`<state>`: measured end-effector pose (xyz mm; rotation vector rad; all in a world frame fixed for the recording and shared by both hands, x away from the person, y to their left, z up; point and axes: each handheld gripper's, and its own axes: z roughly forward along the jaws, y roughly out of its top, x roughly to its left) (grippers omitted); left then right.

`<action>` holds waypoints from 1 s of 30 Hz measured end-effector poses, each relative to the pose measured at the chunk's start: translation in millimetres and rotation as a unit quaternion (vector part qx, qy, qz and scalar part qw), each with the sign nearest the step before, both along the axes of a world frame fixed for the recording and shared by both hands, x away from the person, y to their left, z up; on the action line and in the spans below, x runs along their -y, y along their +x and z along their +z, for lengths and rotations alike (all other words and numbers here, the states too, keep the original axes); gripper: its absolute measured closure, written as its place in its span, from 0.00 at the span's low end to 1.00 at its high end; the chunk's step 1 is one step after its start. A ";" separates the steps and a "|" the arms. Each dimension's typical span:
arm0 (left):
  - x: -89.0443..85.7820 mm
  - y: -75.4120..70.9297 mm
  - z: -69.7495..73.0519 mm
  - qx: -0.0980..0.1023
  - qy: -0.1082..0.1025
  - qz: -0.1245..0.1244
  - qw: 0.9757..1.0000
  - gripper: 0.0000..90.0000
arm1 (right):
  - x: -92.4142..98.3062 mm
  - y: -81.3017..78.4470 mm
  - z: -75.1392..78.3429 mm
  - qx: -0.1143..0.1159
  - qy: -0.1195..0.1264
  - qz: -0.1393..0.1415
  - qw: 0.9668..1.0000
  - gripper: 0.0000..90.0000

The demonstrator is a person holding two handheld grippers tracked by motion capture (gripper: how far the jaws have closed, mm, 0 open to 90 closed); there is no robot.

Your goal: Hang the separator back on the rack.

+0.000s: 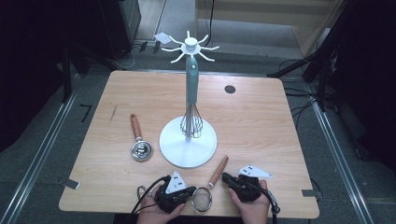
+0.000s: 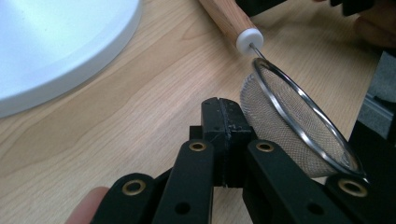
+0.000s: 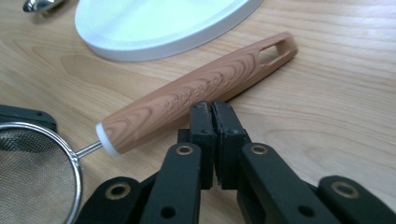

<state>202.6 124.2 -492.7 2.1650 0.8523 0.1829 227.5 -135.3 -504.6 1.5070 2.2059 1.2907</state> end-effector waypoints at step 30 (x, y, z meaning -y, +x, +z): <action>-58.0 9.2 13.5 0.015 -0.036 0.059 0.998 0.88 | -33.6 -32.2 0.5 -0.001 0.002 0.100 0.995 1.00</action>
